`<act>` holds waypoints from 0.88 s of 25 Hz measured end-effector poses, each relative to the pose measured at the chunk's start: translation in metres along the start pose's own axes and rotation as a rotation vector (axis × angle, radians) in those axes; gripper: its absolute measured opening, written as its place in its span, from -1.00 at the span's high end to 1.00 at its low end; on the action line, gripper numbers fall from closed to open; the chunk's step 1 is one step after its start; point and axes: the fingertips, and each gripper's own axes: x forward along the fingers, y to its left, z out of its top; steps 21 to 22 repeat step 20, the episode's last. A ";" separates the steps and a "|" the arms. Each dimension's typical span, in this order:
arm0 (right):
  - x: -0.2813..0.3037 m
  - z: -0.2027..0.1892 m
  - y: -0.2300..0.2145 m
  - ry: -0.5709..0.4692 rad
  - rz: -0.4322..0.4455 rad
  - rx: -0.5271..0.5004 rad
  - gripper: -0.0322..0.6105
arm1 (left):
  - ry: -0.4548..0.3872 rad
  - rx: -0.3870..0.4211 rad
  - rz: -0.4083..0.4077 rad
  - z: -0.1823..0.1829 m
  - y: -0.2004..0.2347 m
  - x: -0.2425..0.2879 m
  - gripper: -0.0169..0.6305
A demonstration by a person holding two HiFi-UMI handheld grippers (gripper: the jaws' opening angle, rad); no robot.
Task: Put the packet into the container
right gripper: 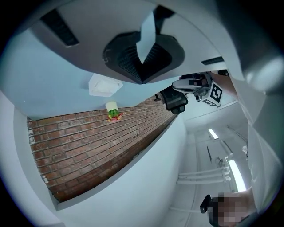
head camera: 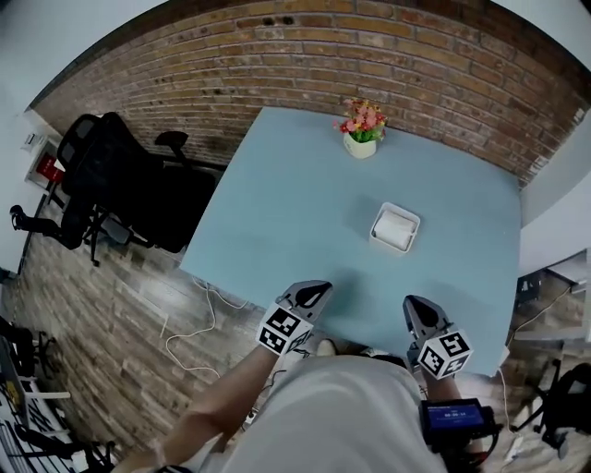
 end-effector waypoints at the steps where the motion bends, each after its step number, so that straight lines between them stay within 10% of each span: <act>1: 0.002 -0.001 0.005 0.003 0.000 -0.001 0.87 | -0.015 0.004 0.012 -0.001 0.000 -0.005 0.91; 22: 0.024 -0.008 0.046 0.013 -0.010 -0.038 0.87 | -0.118 0.067 -0.007 0.015 0.001 -0.022 0.91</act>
